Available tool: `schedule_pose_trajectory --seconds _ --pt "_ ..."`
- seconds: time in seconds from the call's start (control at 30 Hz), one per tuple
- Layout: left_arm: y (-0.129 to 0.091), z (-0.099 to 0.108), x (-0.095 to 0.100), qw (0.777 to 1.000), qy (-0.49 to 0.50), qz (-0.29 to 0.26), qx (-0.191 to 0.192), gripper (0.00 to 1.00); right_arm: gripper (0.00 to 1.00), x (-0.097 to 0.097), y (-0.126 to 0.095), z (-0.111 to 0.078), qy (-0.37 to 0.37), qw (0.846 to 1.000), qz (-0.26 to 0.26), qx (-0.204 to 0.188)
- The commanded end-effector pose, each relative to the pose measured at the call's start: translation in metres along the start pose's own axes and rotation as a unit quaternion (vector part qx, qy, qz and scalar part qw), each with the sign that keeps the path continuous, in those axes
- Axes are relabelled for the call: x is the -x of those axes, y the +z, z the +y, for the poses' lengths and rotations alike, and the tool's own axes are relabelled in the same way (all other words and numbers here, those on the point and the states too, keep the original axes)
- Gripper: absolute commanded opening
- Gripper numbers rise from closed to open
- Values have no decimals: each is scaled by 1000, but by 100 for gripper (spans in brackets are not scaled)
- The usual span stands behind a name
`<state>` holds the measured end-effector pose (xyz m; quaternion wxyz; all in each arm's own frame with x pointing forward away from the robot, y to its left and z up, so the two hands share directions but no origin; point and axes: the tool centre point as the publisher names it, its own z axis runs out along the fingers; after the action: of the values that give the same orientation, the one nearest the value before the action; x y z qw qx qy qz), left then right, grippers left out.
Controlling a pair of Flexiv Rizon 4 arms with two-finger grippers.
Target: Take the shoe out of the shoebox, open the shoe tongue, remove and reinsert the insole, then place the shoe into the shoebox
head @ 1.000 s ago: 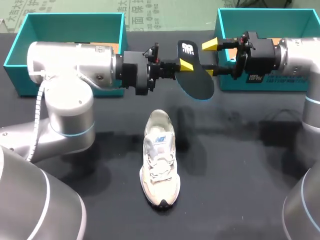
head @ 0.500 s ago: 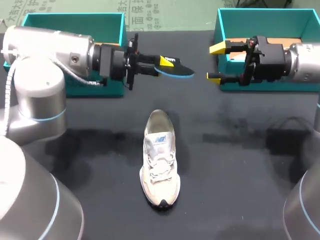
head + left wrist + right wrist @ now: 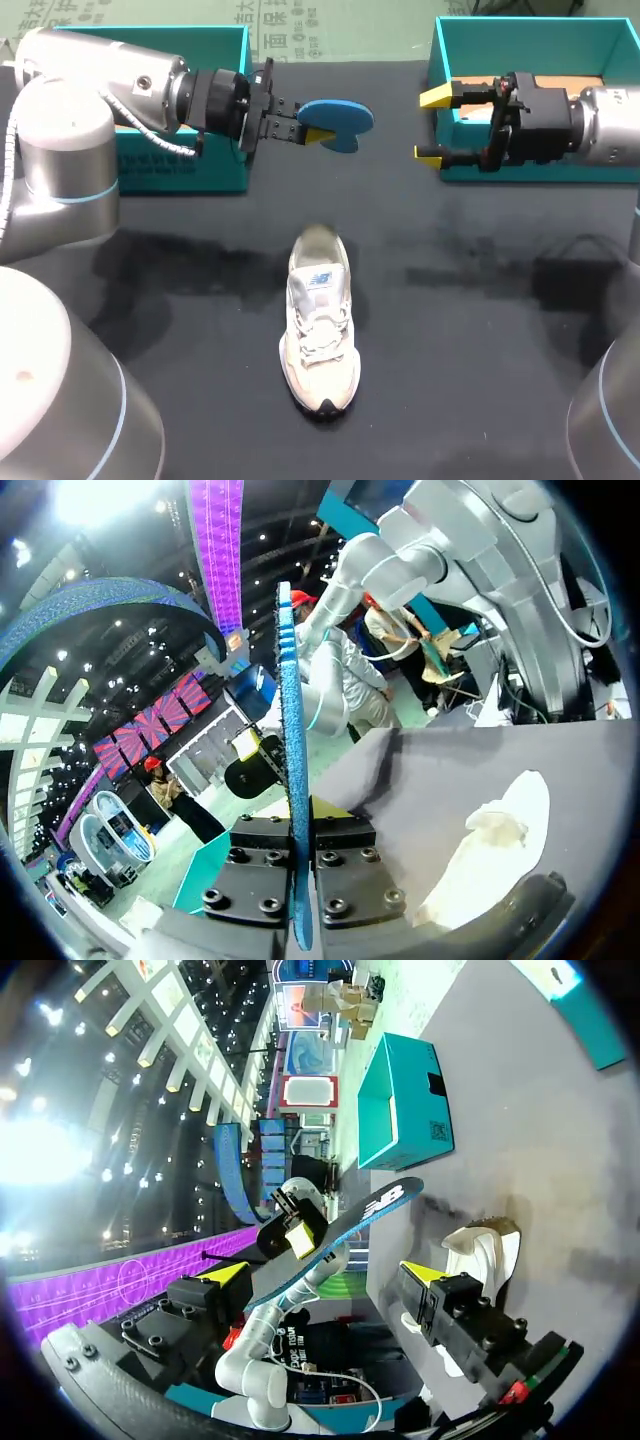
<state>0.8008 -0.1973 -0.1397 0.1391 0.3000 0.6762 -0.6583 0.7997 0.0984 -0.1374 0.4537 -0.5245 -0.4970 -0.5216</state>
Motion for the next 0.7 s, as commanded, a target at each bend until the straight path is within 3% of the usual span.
schedule_pose_trajectory --seconds 0.03,0.2,0.3,0.7 --pt "-8 -12 -5 995 -82 -53 8 0 100 0 0 -1 0 1000 -1 0" --pt "-18 -26 -3 970 -220 -98 -16 0 100 0 0 -1 0 1000 -1 0" --pt "-19 -30 -1 950 -286 -125 -1 0 100 0 0 -1 0 1000 -1 0" --pt "-19 -32 0 949 -292 -120 3 0 100 0 0 -1 0 1000 -1 0"
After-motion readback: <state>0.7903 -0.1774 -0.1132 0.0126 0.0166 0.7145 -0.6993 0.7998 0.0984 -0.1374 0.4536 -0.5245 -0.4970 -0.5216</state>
